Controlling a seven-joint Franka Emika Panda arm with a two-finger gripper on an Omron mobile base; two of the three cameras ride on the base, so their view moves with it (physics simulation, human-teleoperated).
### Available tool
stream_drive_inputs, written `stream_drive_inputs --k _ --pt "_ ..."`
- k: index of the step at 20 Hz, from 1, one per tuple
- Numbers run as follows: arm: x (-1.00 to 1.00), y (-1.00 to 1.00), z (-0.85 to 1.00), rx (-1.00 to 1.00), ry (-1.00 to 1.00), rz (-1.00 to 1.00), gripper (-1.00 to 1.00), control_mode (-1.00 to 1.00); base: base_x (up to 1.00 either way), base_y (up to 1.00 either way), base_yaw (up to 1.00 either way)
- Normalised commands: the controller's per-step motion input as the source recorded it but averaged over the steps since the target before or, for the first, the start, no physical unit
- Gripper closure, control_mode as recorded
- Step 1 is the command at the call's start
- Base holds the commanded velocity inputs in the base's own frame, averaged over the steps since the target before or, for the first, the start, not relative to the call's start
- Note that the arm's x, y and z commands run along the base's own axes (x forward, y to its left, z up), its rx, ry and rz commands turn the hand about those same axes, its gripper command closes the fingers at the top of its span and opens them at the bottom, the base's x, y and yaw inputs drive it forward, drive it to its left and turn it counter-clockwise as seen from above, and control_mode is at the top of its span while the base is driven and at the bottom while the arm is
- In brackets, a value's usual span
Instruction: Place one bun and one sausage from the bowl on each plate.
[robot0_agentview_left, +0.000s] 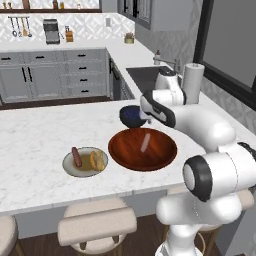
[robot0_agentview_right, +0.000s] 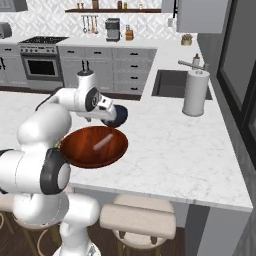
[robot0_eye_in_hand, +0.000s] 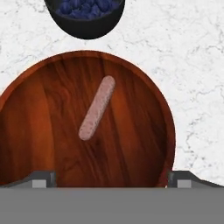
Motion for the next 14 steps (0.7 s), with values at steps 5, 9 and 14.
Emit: stream_drive_inputs --k 5,9,14 --pt "0.67 0.06 -0.36 0.00 0.00 -0.05 -1.00 -1.00 0.00 0.00 0.00" --pt "0.26 0.00 -0.58 0.00 0.00 -0.01 -1.00 -1.00 0.00 0.00 0.00" --pt "0.01 0.00 -0.61 0.00 0.00 0.00 -1.00 -1.00 0.00 0.00 0.00"
